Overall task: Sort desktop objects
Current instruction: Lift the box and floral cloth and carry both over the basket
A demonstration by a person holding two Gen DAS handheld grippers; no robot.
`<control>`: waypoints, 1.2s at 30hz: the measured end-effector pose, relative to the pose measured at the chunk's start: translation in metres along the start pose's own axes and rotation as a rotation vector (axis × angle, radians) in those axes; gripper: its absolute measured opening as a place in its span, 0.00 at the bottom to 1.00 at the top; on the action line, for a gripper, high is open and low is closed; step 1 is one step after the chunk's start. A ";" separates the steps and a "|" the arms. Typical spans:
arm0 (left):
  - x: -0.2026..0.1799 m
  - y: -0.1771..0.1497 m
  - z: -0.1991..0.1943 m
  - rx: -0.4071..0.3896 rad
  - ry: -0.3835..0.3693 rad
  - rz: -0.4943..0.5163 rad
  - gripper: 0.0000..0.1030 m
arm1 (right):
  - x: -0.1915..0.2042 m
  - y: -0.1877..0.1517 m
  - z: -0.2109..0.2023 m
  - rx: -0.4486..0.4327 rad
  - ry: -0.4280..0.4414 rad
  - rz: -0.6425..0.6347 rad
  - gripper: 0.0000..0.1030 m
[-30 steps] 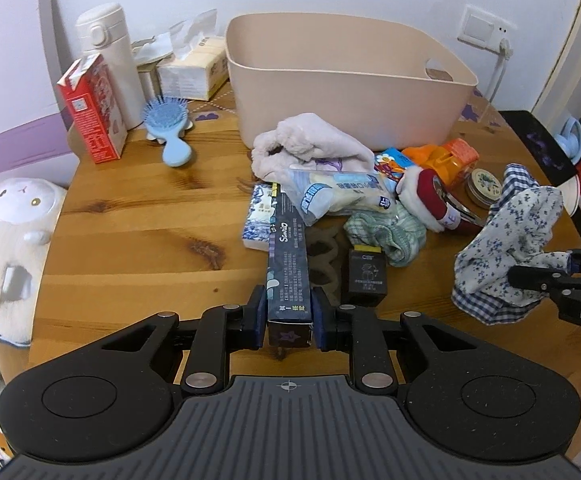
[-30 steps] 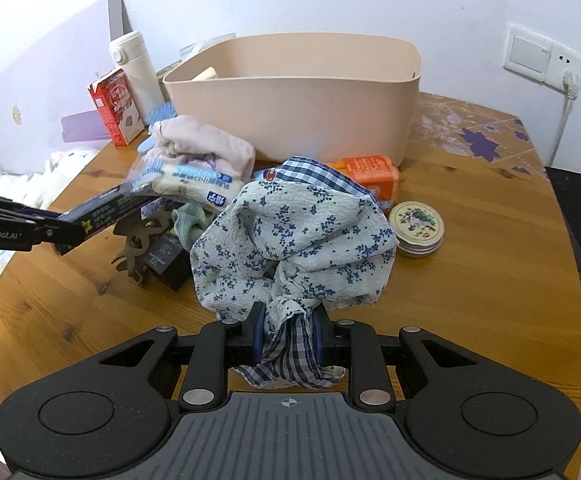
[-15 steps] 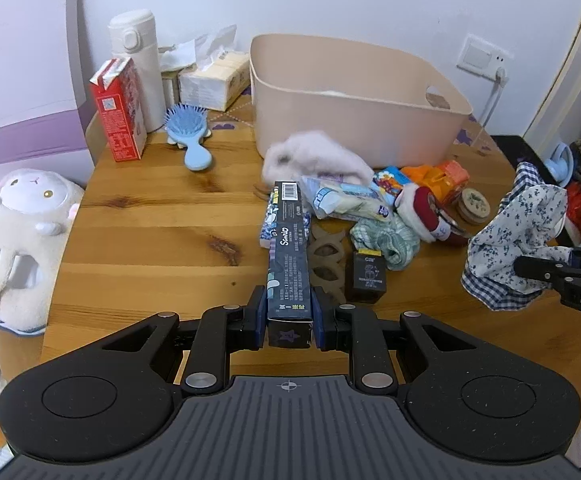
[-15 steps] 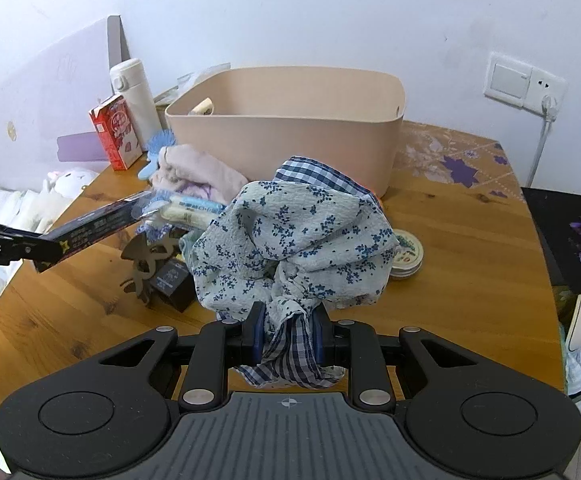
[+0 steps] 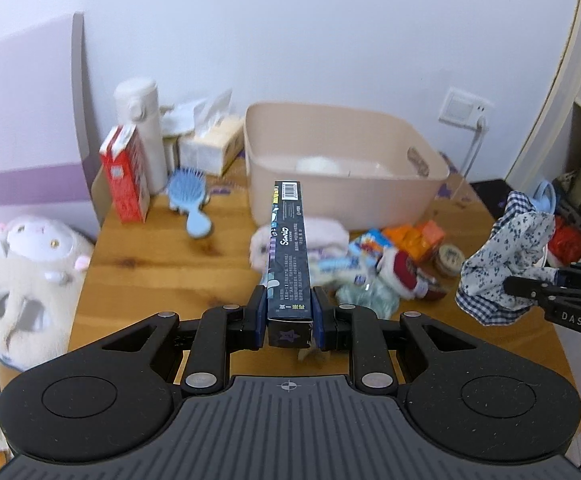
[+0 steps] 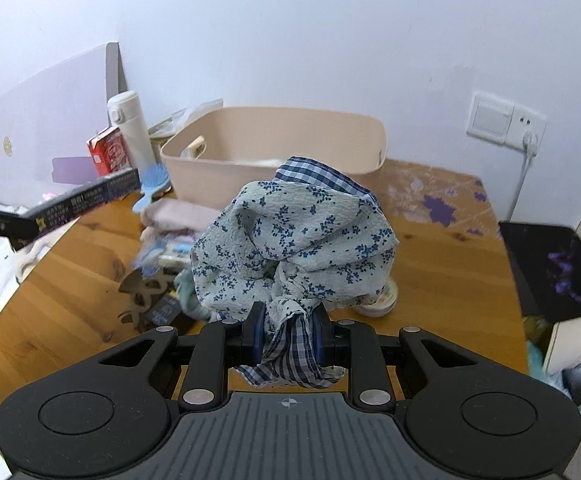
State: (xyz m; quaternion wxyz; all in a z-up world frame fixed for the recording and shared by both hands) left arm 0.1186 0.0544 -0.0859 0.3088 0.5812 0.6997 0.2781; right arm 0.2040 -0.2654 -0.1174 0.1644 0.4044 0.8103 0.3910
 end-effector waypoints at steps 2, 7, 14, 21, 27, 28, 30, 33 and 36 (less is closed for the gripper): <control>-0.003 0.009 0.002 -0.016 -0.004 0.006 0.22 | -0.005 0.006 -0.001 -0.015 -0.010 -0.003 0.21; -0.011 0.033 0.010 -0.059 -0.005 0.028 0.22 | -0.018 0.020 0.000 -0.045 -0.030 -0.012 0.21; -0.023 0.069 0.033 -0.109 0.009 0.065 0.22 | -0.036 0.046 0.010 -0.088 -0.054 -0.024 0.21; -0.034 0.092 0.061 -0.117 0.032 0.100 0.22 | -0.048 0.076 0.030 -0.126 -0.055 -0.050 0.21; -0.040 0.112 0.088 -0.114 0.052 0.119 0.22 | -0.052 0.101 0.053 -0.153 -0.048 -0.080 0.21; -0.041 0.114 0.093 -0.112 0.055 0.121 0.22 | -0.053 0.106 0.058 -0.156 -0.047 -0.086 0.21; -0.043 0.118 0.103 -0.106 0.059 0.125 0.22 | -0.052 0.113 0.066 -0.161 -0.045 -0.096 0.21; -0.046 0.122 0.119 -0.092 0.067 0.127 0.22 | -0.051 0.122 0.079 -0.167 -0.040 -0.113 0.21; -0.048 0.122 0.135 -0.072 0.075 0.119 0.22 | -0.052 0.131 0.091 -0.174 -0.041 -0.116 0.21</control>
Point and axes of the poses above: each gripper's, at about its wrist camera, not at the fingertips, and z roughly the way its jaws point, x to its left, y to its top, the point moved 3 cm from there along z, roughly the way its jaws point, and after that the axes turned 4 degrees about -x, right-handed, at the moved point
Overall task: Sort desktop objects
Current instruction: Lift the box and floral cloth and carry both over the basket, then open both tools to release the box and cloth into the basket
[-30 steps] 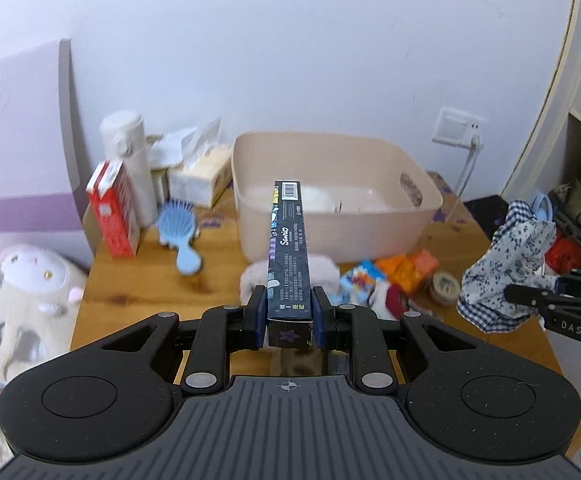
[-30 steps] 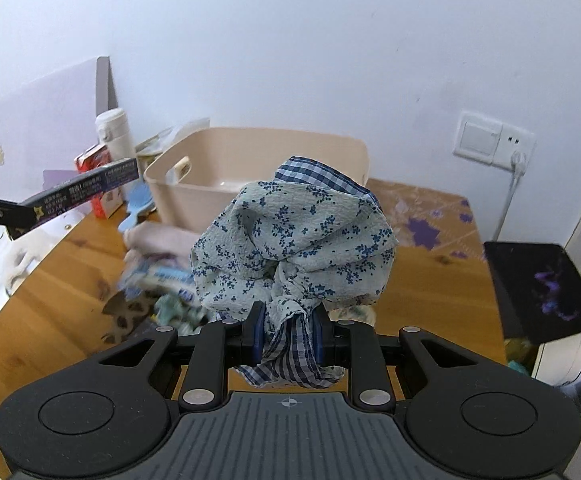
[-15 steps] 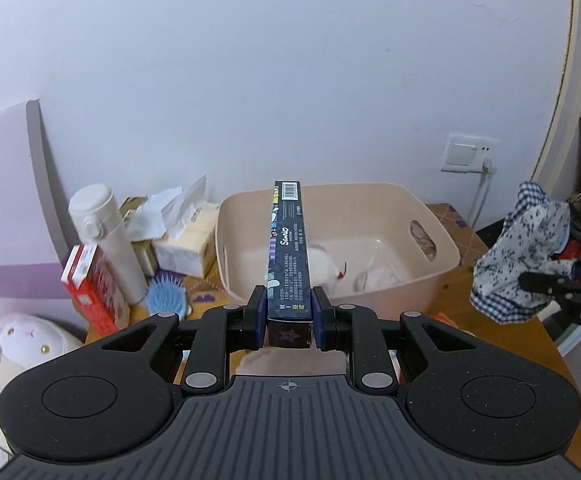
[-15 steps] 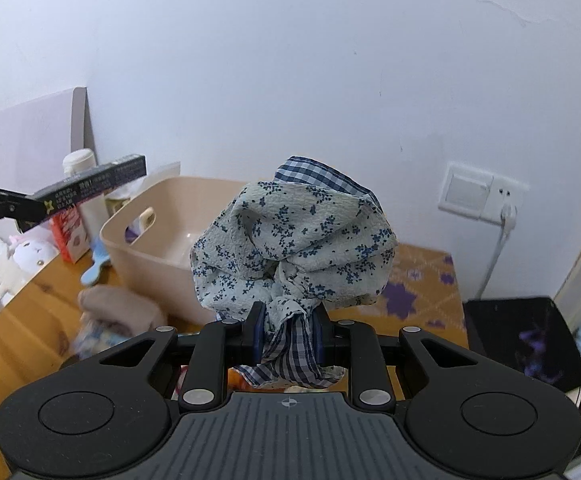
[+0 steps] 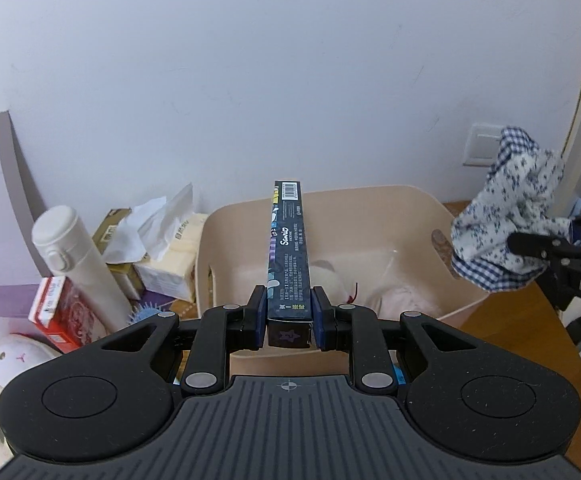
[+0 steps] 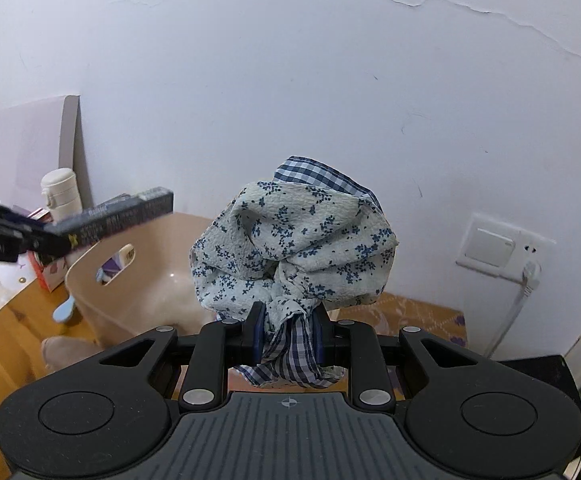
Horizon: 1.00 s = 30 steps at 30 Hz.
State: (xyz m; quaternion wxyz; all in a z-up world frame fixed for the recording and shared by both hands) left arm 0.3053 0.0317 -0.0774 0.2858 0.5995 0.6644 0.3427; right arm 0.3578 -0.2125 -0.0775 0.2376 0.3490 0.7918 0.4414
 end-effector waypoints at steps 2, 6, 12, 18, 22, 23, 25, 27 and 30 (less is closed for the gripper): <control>-0.002 -0.001 0.011 0.018 0.003 -0.006 0.22 | 0.000 0.002 0.008 0.000 0.004 0.003 0.21; -0.007 -0.004 0.028 0.058 0.011 -0.010 0.22 | 0.004 0.002 0.025 0.015 0.016 0.002 0.21; -0.004 -0.014 0.051 0.133 0.043 -0.053 0.22 | 0.016 -0.005 0.053 0.080 0.063 -0.005 0.22; -0.008 -0.021 0.056 0.161 0.032 -0.036 0.22 | 0.027 -0.016 0.069 0.127 0.102 0.012 0.23; -0.006 -0.020 0.061 0.187 0.027 -0.046 0.22 | 0.028 -0.019 0.073 0.148 0.095 0.016 0.43; -0.006 -0.021 0.062 0.192 0.029 -0.048 0.24 | 0.027 -0.019 0.073 0.148 0.090 0.018 0.47; -0.005 -0.022 0.062 0.195 0.032 -0.052 0.37 | 0.026 -0.019 0.071 0.141 0.079 0.020 0.50; -0.004 -0.022 0.058 0.189 0.040 -0.058 0.57 | 0.024 -0.019 0.068 0.139 0.075 0.024 0.61; -0.003 -0.021 0.051 0.176 0.034 -0.069 0.68 | 0.024 -0.020 0.062 0.133 0.055 0.014 0.72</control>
Point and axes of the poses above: each gripper's, at about its wrist camera, not at the fingertips, and z roughly the way its jaws point, x to its left, y to its top, the point moved 3 cm from there along z, roughly the way its jaws point, and after that the axes turned 4 degrees about -x, right-handed, at the moved point
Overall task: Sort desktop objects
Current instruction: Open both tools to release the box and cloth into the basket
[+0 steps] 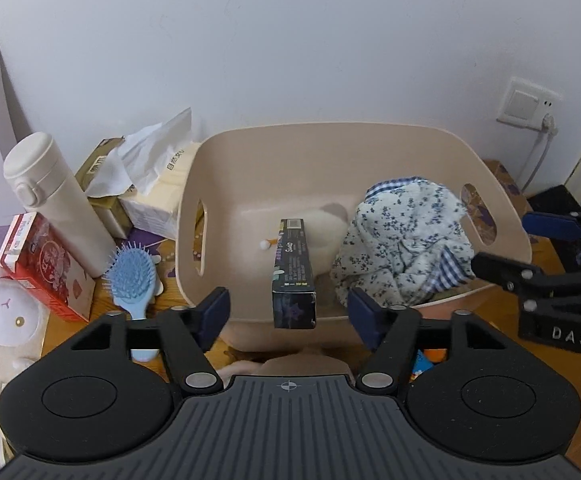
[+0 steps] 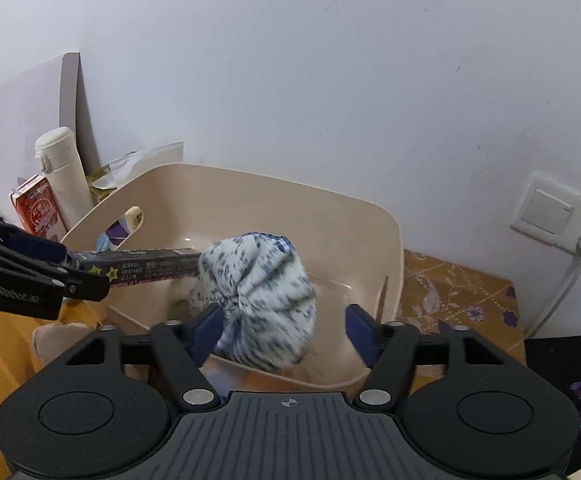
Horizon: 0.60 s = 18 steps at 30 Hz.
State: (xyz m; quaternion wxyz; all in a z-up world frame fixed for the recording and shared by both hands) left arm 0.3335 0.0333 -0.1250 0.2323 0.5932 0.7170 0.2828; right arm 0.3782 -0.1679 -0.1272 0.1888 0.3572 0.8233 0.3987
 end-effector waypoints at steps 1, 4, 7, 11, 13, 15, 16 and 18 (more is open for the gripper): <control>0.001 0.000 -0.002 0.001 -0.013 -0.006 0.71 | 0.000 -0.001 -0.002 0.001 -0.005 0.001 0.75; 0.002 -0.003 -0.011 -0.011 -0.029 -0.012 0.75 | -0.001 -0.004 -0.009 -0.003 -0.021 0.012 0.88; 0.005 -0.006 -0.017 -0.020 -0.022 -0.014 0.77 | -0.001 -0.008 -0.018 -0.010 -0.034 0.030 1.00; 0.011 -0.011 -0.026 -0.028 -0.014 -0.022 0.77 | 0.003 -0.014 -0.026 0.000 -0.040 0.032 1.00; 0.015 -0.013 -0.031 -0.035 -0.008 -0.022 0.79 | 0.007 -0.017 -0.029 0.009 -0.047 0.019 1.00; 0.020 -0.017 -0.036 -0.041 0.000 -0.018 0.81 | 0.010 -0.020 -0.032 0.018 -0.053 0.003 1.00; 0.022 -0.019 -0.038 -0.038 0.003 -0.014 0.81 | 0.011 -0.022 -0.035 0.023 -0.053 -0.003 1.00; 0.027 -0.025 -0.041 -0.026 0.005 -0.008 0.81 | 0.014 -0.025 -0.038 0.032 -0.051 -0.009 1.00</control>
Point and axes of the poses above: each gripper's, at about its wrist camera, not at the fingertips, and z roughly the way its jaws point, x to its left, y to its top, the point moved 3 cm from there along z, roughly the way its jaws point, and after that the axes turned 4 degrees about -x, right-handed, at the moved point
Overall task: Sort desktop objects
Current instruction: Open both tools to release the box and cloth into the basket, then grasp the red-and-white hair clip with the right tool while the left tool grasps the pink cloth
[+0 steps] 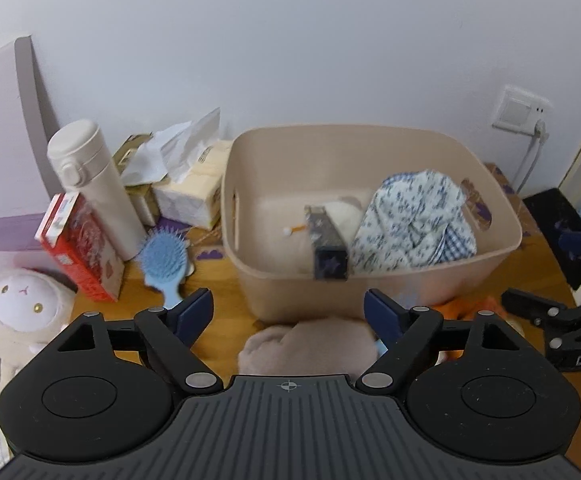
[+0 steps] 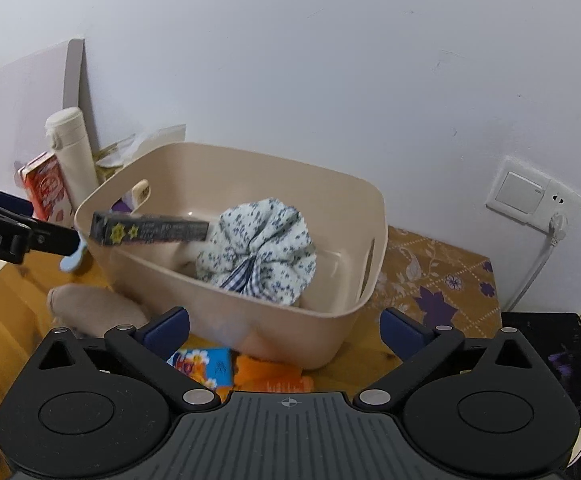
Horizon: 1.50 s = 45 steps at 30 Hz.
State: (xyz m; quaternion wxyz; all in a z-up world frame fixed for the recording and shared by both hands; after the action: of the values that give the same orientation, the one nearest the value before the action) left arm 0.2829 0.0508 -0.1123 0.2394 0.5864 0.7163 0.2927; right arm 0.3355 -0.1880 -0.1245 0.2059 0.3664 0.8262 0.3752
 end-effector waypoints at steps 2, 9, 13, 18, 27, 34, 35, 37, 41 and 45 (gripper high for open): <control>0.006 -0.007 -0.003 0.006 0.001 -0.001 0.81 | 0.003 -0.004 -0.003 0.009 -0.004 -0.007 1.00; 0.025 -0.031 -0.010 0.039 -0.002 0.015 0.81 | 0.017 -0.023 -0.009 0.047 0.002 -0.031 1.00; 0.030 -0.044 -0.009 0.061 -0.041 0.027 0.81 | 0.023 -0.034 -0.009 0.076 0.010 -0.059 1.00; 0.030 -0.055 -0.008 0.066 -0.047 0.058 0.81 | 0.027 -0.051 -0.008 0.117 0.025 -0.083 1.00; 0.022 -0.069 0.002 0.032 -0.034 0.170 0.81 | 0.032 -0.079 0.000 0.181 0.064 -0.105 1.00; 0.016 -0.065 0.015 0.022 -0.038 0.203 0.81 | 0.033 -0.086 0.010 0.211 0.108 -0.100 1.00; 0.015 -0.064 0.018 0.020 -0.038 0.210 0.81 | 0.034 -0.087 0.011 0.213 0.115 -0.098 1.00; 0.012 -0.062 0.022 0.023 -0.035 0.216 0.81 | 0.035 -0.087 0.015 0.221 0.134 -0.104 1.00; 0.008 -0.059 0.033 0.036 -0.040 0.201 0.81 | 0.037 -0.090 0.022 0.233 0.161 -0.115 1.00; 0.003 -0.058 0.042 0.036 -0.047 0.218 0.81 | 0.038 -0.092 0.030 0.243 0.177 -0.112 1.00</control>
State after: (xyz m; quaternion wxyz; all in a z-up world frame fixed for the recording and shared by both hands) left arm 0.2711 0.0510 -0.1830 0.2122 0.6716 0.6479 0.2901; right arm 0.2881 -0.1864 -0.2174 0.1069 0.3075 0.8995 0.2914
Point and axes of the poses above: each gripper's, at about its wrist camera, not at the fingertips, and z roughly the way its jaws point, x to its left, y to its top, the point moved 3 cm from there along z, roughly the way its jaws point, and after that the axes turned 4 degrees about -x, right-handed, at the moved point
